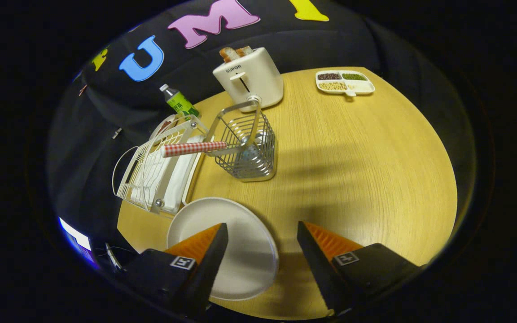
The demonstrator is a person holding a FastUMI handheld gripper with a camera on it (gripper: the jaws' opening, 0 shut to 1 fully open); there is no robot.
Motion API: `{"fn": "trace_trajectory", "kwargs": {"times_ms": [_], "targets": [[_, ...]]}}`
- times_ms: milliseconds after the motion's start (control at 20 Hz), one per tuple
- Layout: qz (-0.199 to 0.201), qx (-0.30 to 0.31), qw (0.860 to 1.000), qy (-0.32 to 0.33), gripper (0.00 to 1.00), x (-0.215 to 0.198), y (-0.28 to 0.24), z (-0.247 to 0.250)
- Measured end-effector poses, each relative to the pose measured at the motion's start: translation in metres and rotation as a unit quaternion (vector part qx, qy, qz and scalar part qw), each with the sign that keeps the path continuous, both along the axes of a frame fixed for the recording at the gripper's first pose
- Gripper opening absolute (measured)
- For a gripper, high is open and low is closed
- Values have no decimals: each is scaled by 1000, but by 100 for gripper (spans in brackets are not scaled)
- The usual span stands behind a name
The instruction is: Take the plate from the dish rack, then take the spoon from the basket and place it into the plate.
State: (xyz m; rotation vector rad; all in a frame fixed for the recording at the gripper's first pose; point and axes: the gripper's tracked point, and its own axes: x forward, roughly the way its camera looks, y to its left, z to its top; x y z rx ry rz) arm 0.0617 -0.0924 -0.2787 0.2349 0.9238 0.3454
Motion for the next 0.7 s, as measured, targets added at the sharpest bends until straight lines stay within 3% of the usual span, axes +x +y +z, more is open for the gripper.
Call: {"fn": "trace_trajectory", "kwargs": {"times_ms": [50, 350, 700], "targets": [[3, -9, 1000, -28, 100, 3, -2, 13], [46, -35, 984, -168, 98, 25, 21, 66], [125, -97, 956, -248, 99, 54, 63, 59]]}}
